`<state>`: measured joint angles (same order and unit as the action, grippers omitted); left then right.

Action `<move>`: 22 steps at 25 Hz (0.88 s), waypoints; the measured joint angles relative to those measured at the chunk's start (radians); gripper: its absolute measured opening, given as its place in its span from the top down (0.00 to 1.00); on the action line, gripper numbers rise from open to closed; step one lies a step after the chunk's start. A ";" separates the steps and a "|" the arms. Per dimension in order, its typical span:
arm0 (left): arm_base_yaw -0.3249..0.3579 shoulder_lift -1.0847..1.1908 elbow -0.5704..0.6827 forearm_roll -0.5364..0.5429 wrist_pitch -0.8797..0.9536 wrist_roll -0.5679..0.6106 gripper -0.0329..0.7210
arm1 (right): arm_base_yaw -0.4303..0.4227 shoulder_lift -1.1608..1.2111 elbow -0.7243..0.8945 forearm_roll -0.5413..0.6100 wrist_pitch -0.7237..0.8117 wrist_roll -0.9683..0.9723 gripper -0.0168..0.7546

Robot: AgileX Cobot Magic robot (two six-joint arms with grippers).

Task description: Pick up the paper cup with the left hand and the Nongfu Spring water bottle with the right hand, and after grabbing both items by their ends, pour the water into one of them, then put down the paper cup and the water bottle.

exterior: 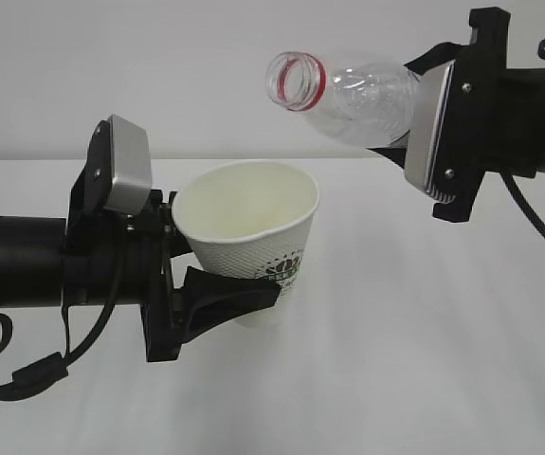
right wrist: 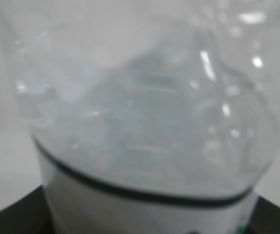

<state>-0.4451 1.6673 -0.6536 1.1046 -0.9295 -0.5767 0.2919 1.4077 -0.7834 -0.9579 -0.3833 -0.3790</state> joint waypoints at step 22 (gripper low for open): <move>0.000 0.000 -0.001 0.049 -0.055 -0.002 0.26 | 0.000 0.000 -0.015 0.000 0.002 -0.086 0.38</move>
<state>-0.4451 1.6673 -0.6544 1.1535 -0.9849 -0.5784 0.2919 1.4077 -0.7983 -0.9579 -0.3813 -0.4650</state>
